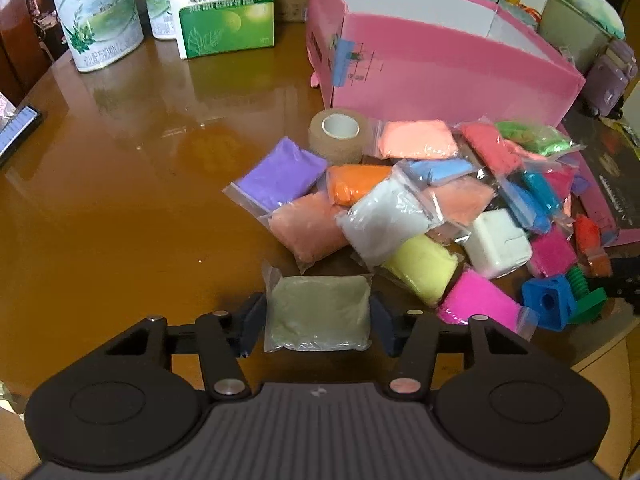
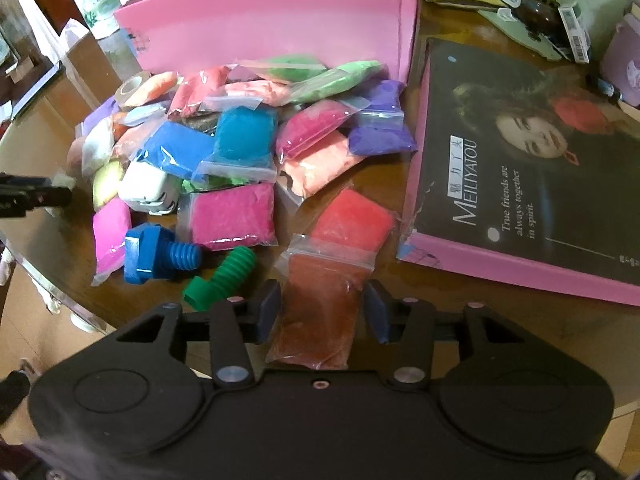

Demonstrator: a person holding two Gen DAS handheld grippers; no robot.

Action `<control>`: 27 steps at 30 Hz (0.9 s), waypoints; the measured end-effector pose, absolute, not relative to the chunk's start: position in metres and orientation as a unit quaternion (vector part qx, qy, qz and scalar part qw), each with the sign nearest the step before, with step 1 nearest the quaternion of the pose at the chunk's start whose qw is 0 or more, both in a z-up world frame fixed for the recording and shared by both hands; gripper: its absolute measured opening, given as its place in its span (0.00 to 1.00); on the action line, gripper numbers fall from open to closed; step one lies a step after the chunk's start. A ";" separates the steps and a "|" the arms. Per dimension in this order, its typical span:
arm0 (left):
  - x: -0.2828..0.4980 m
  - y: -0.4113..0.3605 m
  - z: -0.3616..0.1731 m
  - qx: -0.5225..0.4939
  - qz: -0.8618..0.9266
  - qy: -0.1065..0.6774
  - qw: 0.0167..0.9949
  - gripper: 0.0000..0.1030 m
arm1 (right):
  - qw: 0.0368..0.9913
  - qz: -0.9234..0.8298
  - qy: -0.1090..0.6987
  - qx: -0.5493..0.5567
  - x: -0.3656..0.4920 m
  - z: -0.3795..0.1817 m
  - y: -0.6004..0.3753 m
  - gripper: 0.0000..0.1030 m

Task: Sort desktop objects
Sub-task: 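Grasp the pale green packet with the left tool while the right tool grasps the red-brown packet, then carry both packets into the pink box, left and right tools together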

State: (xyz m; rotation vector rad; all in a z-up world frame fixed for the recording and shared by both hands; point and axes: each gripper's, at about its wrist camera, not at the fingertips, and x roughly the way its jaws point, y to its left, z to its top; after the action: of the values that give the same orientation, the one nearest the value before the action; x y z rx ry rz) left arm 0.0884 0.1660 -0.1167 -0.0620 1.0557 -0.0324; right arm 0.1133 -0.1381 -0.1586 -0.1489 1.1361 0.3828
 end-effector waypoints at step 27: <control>0.144 0.128 -0.034 -0.034 -0.064 0.422 0.903 0.53 | 0.850 0.174 0.497 0.021 0.115 -0.095 -0.171 0.39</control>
State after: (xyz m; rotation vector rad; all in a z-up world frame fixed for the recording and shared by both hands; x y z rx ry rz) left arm 0.1445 0.1279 -0.0339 -0.0710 0.8732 -0.1316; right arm 0.1154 -0.1714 -0.0945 0.0441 1.0478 0.3655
